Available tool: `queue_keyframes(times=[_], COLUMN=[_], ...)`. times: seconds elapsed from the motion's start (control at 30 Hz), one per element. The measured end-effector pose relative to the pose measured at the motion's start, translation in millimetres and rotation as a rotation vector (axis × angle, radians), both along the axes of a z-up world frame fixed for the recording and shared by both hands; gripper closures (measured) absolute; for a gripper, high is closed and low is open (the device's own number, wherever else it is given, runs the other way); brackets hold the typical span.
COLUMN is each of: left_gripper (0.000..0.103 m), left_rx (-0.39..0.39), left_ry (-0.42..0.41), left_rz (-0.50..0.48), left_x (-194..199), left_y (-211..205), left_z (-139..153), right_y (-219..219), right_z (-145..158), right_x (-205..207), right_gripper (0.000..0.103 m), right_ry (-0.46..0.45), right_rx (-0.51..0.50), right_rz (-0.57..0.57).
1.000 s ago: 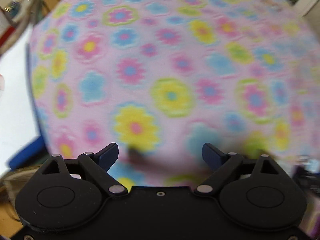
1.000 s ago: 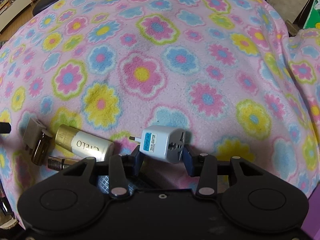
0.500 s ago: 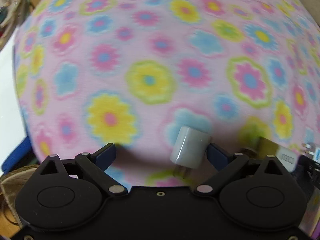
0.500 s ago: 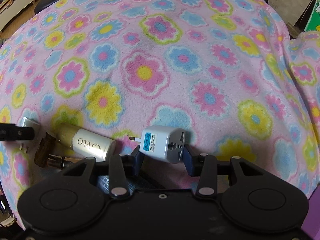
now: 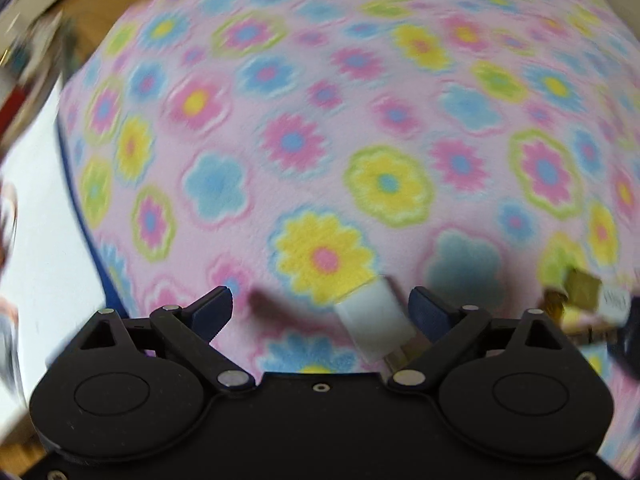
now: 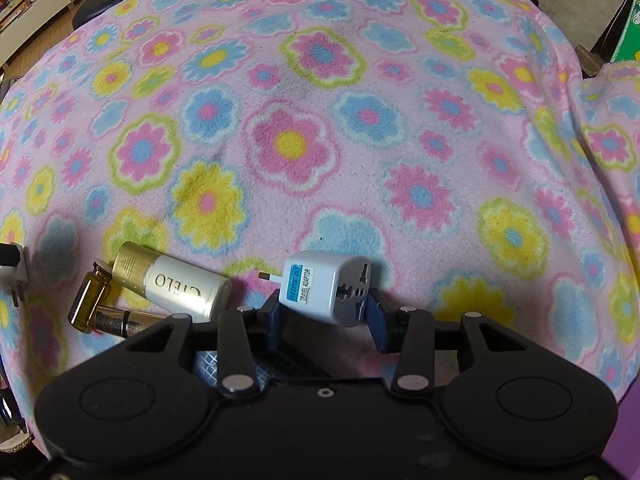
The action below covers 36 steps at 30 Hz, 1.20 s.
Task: Organize rigid objects
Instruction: 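Grasp the white charger cube with the left gripper while the right holds the adapter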
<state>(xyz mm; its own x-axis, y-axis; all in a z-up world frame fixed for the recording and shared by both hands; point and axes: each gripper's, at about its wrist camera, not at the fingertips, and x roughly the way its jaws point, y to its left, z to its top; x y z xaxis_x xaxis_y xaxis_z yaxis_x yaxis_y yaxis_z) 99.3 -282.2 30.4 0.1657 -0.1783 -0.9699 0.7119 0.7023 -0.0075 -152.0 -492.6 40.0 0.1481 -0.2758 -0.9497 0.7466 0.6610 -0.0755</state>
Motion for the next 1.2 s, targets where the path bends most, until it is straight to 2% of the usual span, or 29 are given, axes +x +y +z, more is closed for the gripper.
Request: queue_keyframes(times=[0.1,0.2,0.4,0.53,0.63,0.7,0.93,1.2], left_gripper=[0.011,0.011,0.011,0.015,0.024,0.026,0.046,0.047], left_rx=[-0.015,0.021,0.076,0.123,0.139,0.104,0.003,-0.019], left_ry=[-0.007,-0.045,-0.100,-0.135,-0.099,-0.068,0.018,0.011], left_rz=[-0.184,-0.335,-0.560,-0.657,-0.651,-0.631,-0.481,-0.401], left_x=[-11,-22,-46,-55,-51,-45,-30,-35], left_y=[-4,-9,-12,-10,-12,-11,-8,-2], left_z=[6,6,-3,-13,-23,-24,-19,-14], right_y=[0,1,0,-1,-1,-2,-1,-2], right_z=[0,0,-1,-1,-2,-3,-3,4], right_x=[1,2,4,5,6,7,11,15], right_gripper=[0.061,0.061,0.060,0.059,0.059,0.059,0.061,0.062], right_ry=[0.005,0.009,0.019,0.024,0.028,0.032,0.051,0.043], right_rx=[-0.003,-0.006,-0.004,-0.003,-0.004,-0.006,-0.011,0.015], right_rz=[0.001,0.002,0.003,0.006,0.006,0.009,0.010,-0.001])
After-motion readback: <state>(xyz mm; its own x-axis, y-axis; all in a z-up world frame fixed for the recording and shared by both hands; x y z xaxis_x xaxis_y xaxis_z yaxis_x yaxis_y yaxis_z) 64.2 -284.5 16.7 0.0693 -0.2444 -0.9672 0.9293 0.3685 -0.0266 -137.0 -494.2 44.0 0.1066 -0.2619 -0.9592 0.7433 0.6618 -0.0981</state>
